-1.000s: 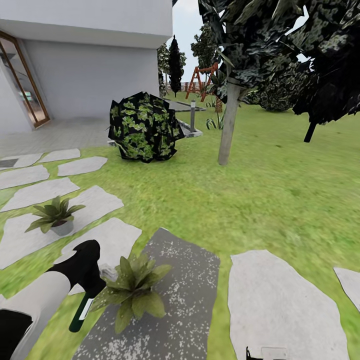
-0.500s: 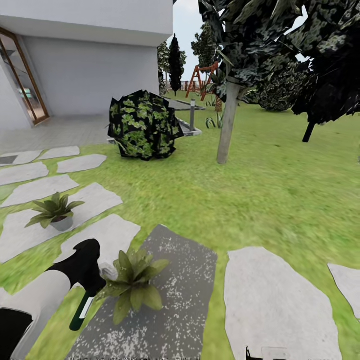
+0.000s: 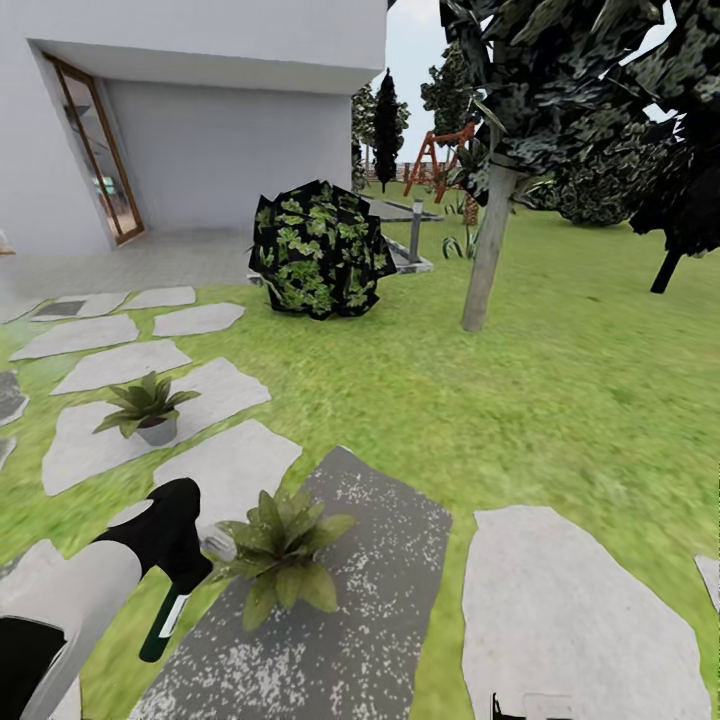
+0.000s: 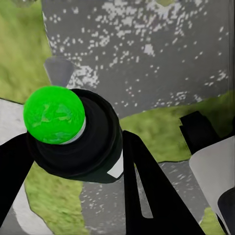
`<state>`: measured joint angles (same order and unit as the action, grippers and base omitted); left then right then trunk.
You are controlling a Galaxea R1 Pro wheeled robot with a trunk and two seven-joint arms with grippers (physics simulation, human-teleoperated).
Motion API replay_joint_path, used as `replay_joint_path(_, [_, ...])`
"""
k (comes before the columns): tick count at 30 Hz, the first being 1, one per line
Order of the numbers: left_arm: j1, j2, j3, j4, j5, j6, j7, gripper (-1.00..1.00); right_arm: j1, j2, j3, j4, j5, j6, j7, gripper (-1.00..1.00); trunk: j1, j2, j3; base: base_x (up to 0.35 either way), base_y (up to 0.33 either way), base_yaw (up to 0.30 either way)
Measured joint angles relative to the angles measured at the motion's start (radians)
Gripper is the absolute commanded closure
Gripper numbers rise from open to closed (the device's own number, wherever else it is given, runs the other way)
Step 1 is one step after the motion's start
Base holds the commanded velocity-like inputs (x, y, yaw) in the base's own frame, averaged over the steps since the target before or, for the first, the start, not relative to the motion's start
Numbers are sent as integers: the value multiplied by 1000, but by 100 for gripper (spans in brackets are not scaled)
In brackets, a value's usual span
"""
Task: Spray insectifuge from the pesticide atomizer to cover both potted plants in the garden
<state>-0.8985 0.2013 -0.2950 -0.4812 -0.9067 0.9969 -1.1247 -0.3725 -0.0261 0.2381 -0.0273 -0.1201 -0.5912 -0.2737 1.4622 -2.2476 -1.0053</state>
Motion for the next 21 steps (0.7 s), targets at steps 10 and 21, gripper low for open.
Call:
replay_joint_path(10, [0,1,-2,0,0,0,0,100,0,0,1,1,0,0,0,-100,0,0,0,-25,-272,109])
replay_joint_path(21, [-1,1,-2,-1,0,0,1,100,0,0,1,1,0,0,0,-100,0,0,0,-142,-260,276])
